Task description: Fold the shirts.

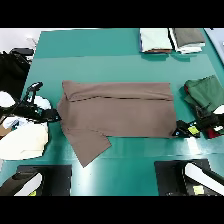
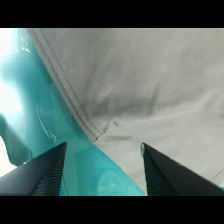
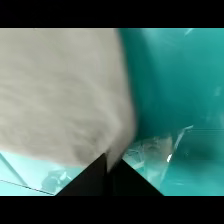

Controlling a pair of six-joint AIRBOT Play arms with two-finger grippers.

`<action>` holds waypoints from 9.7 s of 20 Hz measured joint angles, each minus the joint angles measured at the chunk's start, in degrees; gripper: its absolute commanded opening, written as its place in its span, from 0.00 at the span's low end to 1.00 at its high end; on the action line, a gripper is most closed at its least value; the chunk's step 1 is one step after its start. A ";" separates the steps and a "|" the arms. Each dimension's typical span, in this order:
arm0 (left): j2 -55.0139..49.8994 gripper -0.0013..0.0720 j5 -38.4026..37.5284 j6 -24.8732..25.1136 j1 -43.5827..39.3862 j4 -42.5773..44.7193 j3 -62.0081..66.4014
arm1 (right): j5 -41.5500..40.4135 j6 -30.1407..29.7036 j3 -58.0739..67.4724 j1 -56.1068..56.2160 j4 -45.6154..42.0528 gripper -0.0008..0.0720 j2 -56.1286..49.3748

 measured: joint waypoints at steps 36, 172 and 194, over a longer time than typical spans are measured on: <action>15.06 0.05 -5.84 -3.30 -7.72 -11.15 -12.17 | 9.53 1.81 11.23 12.66 -10.58 0.04 17.46; -10.05 0.06 20.11 -0.68 -26.23 -1.92 45.20 | -15.76 5.73 58.07 -8.63 5.22 0.04 -19.02; -11.72 0.06 15.54 0.70 -26.34 -3.19 45.20 | 10.40 5.99 75.63 -17.51 -4.11 0.04 -16.41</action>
